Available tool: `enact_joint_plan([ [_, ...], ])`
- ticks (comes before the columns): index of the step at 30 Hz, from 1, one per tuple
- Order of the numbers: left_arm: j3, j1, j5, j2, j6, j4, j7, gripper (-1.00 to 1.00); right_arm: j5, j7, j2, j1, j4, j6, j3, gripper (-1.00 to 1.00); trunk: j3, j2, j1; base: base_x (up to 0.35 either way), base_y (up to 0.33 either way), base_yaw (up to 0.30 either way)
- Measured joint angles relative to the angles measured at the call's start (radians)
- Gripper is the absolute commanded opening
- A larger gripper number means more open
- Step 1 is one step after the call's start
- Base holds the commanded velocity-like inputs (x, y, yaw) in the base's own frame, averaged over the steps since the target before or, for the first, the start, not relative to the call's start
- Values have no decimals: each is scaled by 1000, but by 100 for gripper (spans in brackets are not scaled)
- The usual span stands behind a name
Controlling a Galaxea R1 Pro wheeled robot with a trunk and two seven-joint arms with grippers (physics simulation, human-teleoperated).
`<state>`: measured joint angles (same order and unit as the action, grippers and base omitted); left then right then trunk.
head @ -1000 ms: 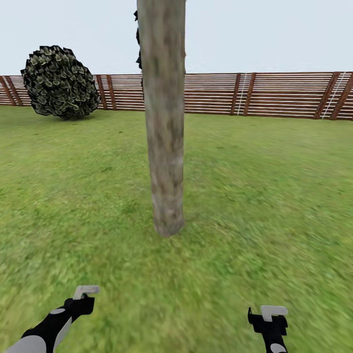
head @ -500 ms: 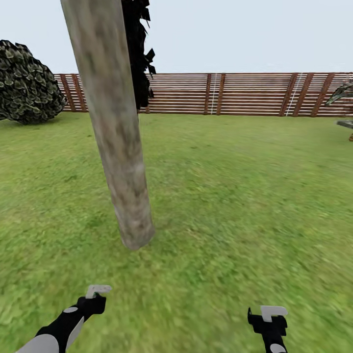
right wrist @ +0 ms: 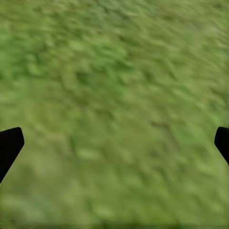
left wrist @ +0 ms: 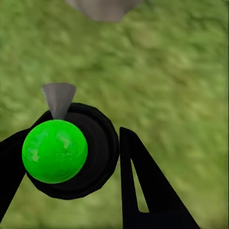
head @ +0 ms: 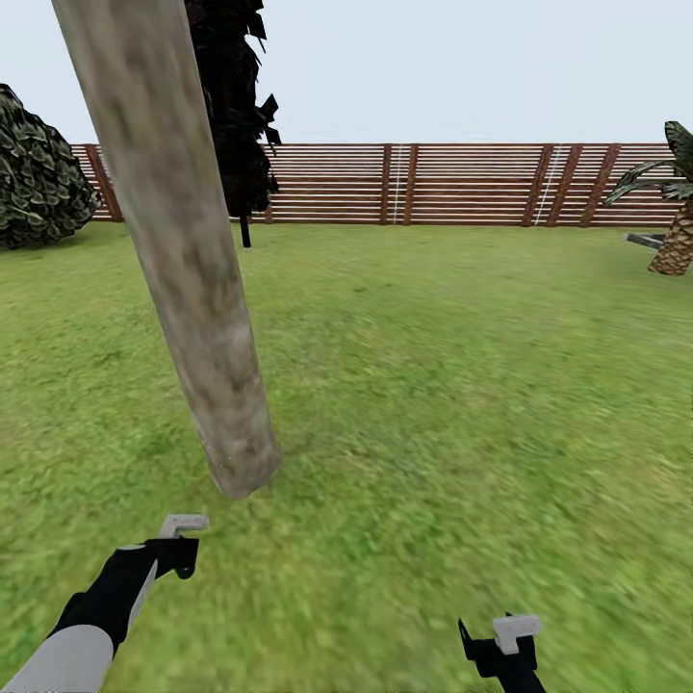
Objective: In the garden, pick up the pesticide atomizer on the floor and spray pesticide onto both trees until each tree trunk is fully covered.
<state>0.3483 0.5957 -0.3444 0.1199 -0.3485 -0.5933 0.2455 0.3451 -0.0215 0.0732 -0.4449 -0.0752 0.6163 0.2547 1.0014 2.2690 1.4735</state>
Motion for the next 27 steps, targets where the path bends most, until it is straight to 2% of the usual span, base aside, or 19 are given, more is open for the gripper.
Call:
enact_joint_plan([
  [5,2,13,3,-17,-5,-2,0,-100,0,0,0,0,0,0,0,100,0,0,0,-4,1,0],
  [7,-21,36,5,-37,-10,-2,-2,-100,0,0,0,0,-1,0,0,100,0,0,0,0,0,0],
  [11,-36,86,-4,-20,-79,-2,-5,-100,0,0,-1,0,-1,0,0,100,0,0,0,0,0,0],
  [12,-36,99,-7,4,-98,-2,-3,-100,0,0,-1,0,-1,0,0,100,0,0,0,0,0,0],
  [13,-37,104,-2,17,-106,-2,-1,-100,0,0,-1,0,-2,0,0,100,0,0,0,0,0,0],
  [15,-38,106,3,14,-112,-2,0,-100,0,0,-1,1,-2,0,0,100,0,0,0,0,0,0],
  [16,-43,108,8,2,-114,-2,0,-100,0,0,-1,1,-2,0,0,100,0,0,0,0,0,0],
  [18,-65,125,13,-57,-116,-2,-3,-100,0,0,-1,0,-2,0,1,100,0,0,0,0,0,0],
  [20,-72,138,4,-74,-118,-2,-5,-100,0,0,0,0,-2,0,1,100,0,0,0,0,0,0],
  [21,-74,155,-7,-52,-119,-2,-4,-100,0,0,-1,0,-3,0,0,100,0,0,0,0,0,0],
  [22,-73,162,2,-7,-122,-2,-1,-100,0,-1,-2,0,-3,0,0,100,0,0,0,0,0,0],
  [23,-73,162,-5,16,-121,-2,-1,-100,0,-1,-2,0,-3,0,0,100,0,0,0,0,0,0],
  [25,-74,160,4,15,-124,-2,0,-100,0,-1,-3,0,-3,0,0,100,0,0,0,0,0,0],
  [26,-74,161,7,6,-124,-2,0,-100,0,-1,-2,0,-3,0,0,100,0,0,0,0,0,0],
  [27,-77,164,9,-25,-126,-2,-1,-100,0,-1,-1,0,-3,0,1,100,0,0,0,0,0,0],
])
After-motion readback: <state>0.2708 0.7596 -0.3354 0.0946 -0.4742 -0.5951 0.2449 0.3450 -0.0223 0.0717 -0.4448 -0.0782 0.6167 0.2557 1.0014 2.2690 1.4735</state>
